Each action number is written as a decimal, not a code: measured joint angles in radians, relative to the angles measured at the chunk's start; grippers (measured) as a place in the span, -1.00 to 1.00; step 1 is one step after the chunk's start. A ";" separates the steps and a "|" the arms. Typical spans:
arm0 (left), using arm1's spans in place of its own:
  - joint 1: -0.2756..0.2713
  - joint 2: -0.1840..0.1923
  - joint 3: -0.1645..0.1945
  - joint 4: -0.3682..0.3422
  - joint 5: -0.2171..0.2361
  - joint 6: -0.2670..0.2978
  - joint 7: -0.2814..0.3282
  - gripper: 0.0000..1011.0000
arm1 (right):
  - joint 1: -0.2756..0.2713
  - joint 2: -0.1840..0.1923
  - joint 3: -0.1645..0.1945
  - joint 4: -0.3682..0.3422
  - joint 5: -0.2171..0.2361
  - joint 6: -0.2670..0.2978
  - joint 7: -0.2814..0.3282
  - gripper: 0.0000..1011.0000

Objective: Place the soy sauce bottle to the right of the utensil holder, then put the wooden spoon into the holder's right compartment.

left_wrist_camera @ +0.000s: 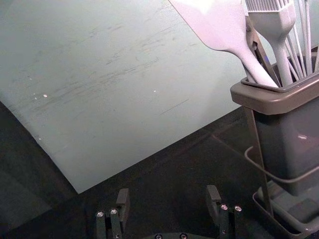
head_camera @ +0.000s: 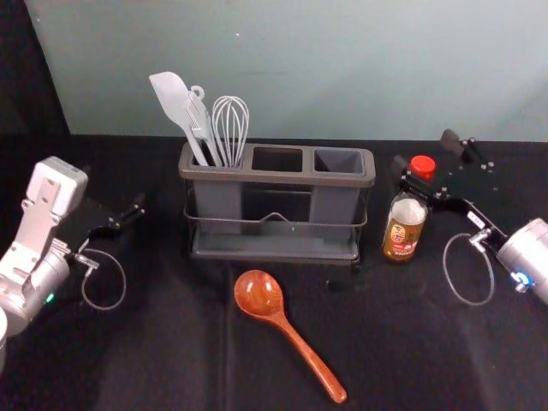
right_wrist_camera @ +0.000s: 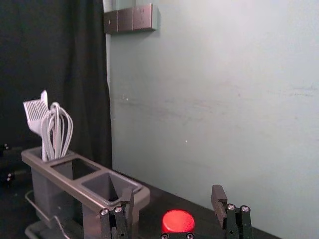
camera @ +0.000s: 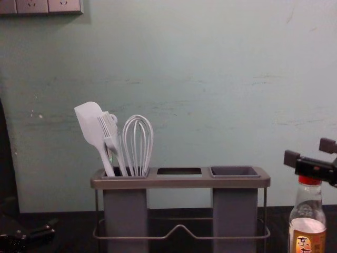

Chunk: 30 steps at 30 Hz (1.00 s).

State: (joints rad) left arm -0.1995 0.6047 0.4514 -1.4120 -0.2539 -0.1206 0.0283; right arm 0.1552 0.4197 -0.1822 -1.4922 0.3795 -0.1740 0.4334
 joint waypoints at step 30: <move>0.000 0.000 0.000 0.000 0.000 0.000 0.000 0.99 | -0.140 0.096 0.016 -0.328 0.082 0.043 0.062 0.98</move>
State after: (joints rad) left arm -0.1995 0.6047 0.4514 -1.4120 -0.2539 -0.1205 0.0282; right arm 0.0152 0.5161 -0.1662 -1.8203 0.4613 -0.1312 0.4949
